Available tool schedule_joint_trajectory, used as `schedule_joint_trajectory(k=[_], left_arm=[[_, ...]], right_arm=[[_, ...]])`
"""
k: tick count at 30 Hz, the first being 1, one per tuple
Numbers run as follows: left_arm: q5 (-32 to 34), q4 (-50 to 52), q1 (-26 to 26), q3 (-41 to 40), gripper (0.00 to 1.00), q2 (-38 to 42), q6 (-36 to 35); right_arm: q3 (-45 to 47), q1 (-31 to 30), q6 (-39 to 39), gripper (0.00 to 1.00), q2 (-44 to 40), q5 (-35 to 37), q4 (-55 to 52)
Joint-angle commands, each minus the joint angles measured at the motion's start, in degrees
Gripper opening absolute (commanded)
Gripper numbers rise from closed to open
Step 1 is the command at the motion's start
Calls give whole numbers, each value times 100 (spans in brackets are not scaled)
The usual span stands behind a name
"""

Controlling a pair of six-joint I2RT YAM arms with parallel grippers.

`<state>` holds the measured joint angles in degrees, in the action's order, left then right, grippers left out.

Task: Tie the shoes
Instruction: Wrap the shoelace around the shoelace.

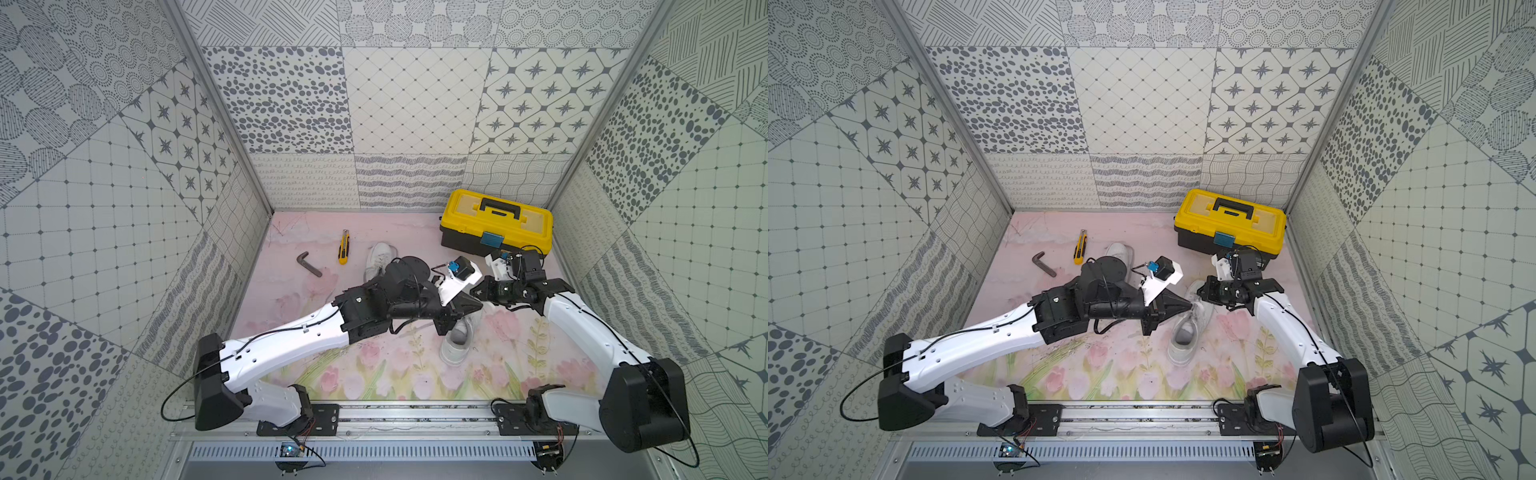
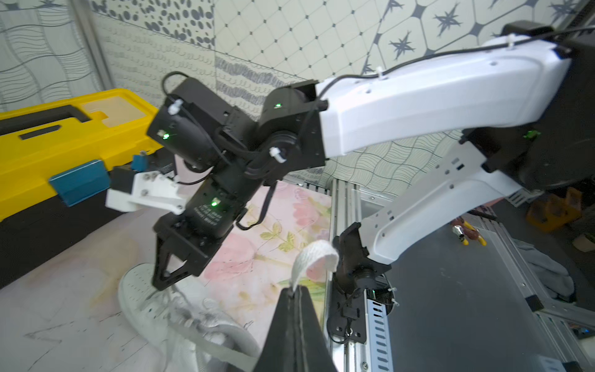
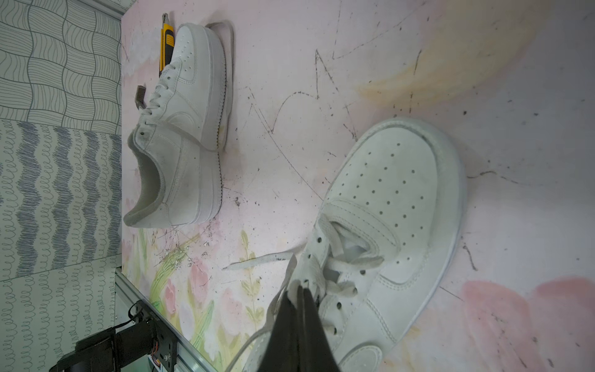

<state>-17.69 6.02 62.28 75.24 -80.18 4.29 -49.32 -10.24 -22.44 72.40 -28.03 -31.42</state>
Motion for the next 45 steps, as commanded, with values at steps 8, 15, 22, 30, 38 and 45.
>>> schedule_joint_trajectory(k=[8,15,22,30,38,45], left_arm=[[-563,-459,443,578,0,-1647,2],[-895,-664,539,928,0,-2463,145],[-1013,-691,548,986,38,-2404,58],[-339,85,367,741,56,-1768,-436],[-265,14,-803,-192,56,-1385,-90],[-503,33,-1340,215,57,-2204,-40]], right_arm=[[-260,75,117,0,71,-123,205],[-252,84,127,0,37,-106,202],[-249,92,141,0,72,-80,198],[-263,101,191,0,59,-162,197],[-268,92,71,0,-118,-268,77],[-197,92,-64,0,-392,-349,-21]])
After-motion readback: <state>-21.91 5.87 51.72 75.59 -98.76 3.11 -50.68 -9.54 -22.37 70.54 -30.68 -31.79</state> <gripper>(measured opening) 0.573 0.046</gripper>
